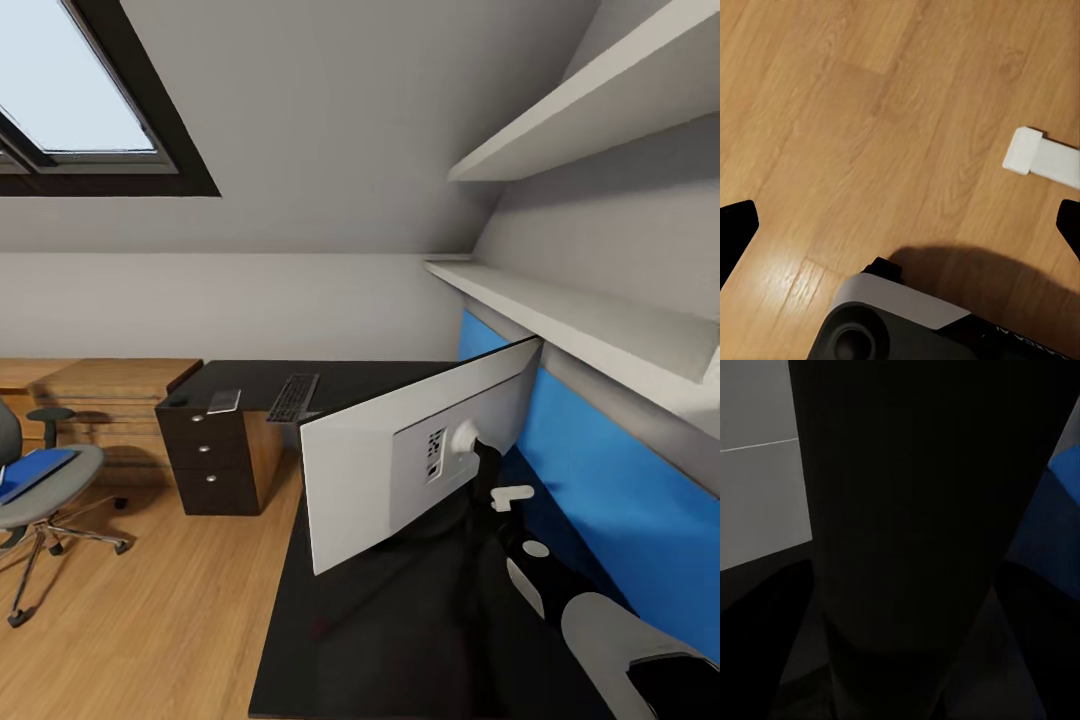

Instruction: In the bedroom, organize the workspace by keeping the computer under the desk, ensuring the monitor is on the desk, placing the keyboard on the desk next to the monitor, placing the mouse on the desk next to the keyboard, moving the folder from the swivel chair onto the desk next to the mouse, stacking the notebook on top of the folder with the pen on top of the notebook, and positioning the swivel chair next to the desk.

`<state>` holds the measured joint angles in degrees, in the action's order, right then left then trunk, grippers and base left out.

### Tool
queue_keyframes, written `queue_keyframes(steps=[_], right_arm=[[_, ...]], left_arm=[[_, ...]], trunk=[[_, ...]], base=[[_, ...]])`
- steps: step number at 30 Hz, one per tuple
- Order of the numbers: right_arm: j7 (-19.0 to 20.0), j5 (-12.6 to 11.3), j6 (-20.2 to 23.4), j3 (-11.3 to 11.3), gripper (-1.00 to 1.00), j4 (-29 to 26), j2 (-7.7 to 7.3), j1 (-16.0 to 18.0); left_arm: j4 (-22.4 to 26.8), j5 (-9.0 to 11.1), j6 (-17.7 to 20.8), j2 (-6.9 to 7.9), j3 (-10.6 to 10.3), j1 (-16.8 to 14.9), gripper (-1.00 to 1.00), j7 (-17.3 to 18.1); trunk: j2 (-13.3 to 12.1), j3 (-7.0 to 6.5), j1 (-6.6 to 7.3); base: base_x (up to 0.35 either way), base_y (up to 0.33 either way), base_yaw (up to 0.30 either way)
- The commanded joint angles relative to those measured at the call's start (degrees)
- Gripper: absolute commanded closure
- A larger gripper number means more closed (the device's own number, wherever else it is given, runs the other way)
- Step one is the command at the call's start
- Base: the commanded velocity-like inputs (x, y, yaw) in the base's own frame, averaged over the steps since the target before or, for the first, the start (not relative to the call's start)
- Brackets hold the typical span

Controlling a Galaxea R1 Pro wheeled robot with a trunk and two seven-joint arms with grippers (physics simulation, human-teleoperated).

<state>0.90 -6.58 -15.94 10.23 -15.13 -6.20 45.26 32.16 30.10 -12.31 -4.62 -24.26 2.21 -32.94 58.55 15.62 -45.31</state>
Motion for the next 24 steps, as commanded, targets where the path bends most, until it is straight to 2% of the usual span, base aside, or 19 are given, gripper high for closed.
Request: queue_keyframes(steps=[1, 15, 24], right_arm=[[0.06, -0.54, -0.24, 0.14, 1.0, -0.08, -0.02, 0.09], [0.04, -0.54, -0.24, 0.07, 1.0, -0.08, -0.04, 0.09], [-0.01, -0.54, -0.24, 0.1, 1.0, -0.08, -0.03, 0.09]], left_arm=[[0.06, 0.62, -0.35, 0.05, -0.35, -0.02, -1.0, -0.29], [0.02, 0.64, -0.33, 0.05, -0.35, -0.02, -1.0, -0.29], [0.01, 0.63, -0.35, 0.05, -0.35, -0.02, -1.0, -0.29]], trunk=[[0.05, 0.04, -0.01], [0.05, 0.04, -0.01], [0.05, 0.04, -0.01]], base=[[0.091, 0.0, -0.011], [0.268, 0.0, -0.002], [0.04, 0.0, 0.0]])
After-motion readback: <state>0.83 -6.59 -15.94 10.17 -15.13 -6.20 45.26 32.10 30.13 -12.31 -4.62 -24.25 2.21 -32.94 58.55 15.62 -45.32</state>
